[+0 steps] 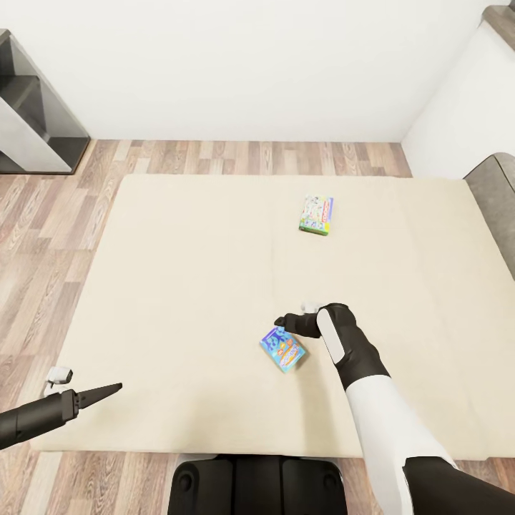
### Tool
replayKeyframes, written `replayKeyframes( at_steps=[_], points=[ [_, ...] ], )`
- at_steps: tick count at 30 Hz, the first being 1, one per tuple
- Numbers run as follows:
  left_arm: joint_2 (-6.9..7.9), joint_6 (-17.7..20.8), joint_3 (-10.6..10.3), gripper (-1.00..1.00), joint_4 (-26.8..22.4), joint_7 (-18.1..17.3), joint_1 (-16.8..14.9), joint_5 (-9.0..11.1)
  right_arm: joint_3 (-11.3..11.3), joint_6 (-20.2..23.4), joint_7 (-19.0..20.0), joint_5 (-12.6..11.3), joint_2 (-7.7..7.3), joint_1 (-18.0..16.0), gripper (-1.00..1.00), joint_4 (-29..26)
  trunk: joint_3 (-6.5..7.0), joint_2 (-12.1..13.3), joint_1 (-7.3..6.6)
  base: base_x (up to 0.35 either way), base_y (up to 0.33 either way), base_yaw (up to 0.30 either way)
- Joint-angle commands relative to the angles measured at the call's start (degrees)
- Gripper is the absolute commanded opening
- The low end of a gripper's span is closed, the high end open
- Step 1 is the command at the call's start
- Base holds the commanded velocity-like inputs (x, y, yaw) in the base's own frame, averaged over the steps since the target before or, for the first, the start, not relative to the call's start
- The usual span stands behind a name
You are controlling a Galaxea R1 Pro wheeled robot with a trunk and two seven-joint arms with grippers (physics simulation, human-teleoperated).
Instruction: Put all the toys in the child's room - the three board games (two on the bed and one on the table), the two jigsaw puzzles on the table, and the tennis ball on the table - inside the toy box on the table in the child's room.
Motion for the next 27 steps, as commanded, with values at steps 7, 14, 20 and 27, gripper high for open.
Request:
replayKeyframes(
  at_steps=[7,14,20,27],
  points=[
    [0.06,0.6,0.1,1.00,0.0,-0.4,0.0,-0.4,-0.1,0.2,-0.3,-0.4,0.06,0.0,1.00,-0.1,-0.07,-0.1,0.03,0.000,0.000,0.000],
    [0.07,0.6,0.1,1.00,0.0,-0.4,0.0,-0.4,-0.1,0.2,-0.3,-0.4,0.06,0.0,1.00,-0.1,-0.07,-0.1,0.03,0.000,0.000,0.000],
    [0.08,0.6,0.1,1.00,0.0,-0.4,0.0,-0.4,-0.1,0.3,-0.3,-0.4,0.06,0.0,1.00,-0.1,-0.09,-0.1,0.03,0.000,0.000,0.000],
    [0.09,0.6,0.1,1.00,0.0,-0.4,0.0,-0.4,-0.1,0.3,-0.3,-0.4,0.06,0.0,1.00,-0.1,-0.53,-0.1,0.03,0.000,0.000,0.000]
  ],
)
